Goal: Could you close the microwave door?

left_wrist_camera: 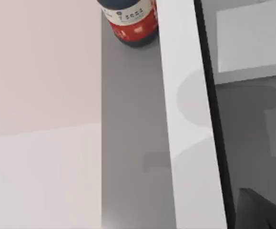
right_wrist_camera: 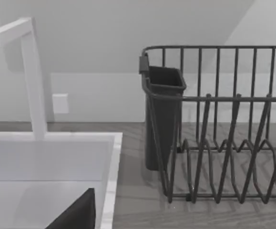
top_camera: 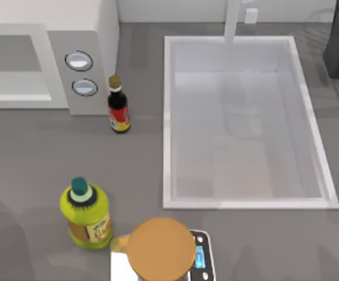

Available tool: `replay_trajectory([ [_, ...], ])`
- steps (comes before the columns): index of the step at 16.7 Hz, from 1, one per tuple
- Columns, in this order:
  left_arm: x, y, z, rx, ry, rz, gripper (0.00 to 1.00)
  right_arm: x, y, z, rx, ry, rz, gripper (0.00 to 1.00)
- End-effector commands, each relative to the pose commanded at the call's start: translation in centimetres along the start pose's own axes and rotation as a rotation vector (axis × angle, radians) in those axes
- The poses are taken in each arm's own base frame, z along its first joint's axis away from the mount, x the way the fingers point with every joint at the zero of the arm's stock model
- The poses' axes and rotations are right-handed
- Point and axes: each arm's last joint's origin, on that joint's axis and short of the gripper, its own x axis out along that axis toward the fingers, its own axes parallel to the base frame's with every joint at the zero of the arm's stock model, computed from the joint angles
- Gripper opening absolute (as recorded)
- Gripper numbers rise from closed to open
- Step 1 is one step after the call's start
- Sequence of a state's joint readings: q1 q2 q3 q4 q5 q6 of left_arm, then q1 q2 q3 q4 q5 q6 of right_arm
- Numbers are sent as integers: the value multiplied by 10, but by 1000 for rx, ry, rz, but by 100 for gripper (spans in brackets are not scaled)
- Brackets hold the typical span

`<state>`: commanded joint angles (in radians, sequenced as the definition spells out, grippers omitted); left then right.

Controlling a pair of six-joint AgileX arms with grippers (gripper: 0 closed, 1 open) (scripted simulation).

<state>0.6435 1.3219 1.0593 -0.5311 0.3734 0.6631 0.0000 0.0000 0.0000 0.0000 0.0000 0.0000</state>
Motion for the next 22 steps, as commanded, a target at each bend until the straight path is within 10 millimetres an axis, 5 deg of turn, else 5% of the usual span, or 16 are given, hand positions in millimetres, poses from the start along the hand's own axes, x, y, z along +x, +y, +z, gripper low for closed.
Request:
replay_trajectory([
  [4,16,86,-40,-109,58,-83,0,0,0,0,0,0,0,100],
  [8,15,131,-77,-187,46,-120,0,0,0,0,0,0,0,100],
  [15,18,133,-84,-192,46,-124,0,0,0,0,0,0,0,100],
  [22,67,120,-135,-186,38,-115,0,0,0,0,0,0,0,100],
])
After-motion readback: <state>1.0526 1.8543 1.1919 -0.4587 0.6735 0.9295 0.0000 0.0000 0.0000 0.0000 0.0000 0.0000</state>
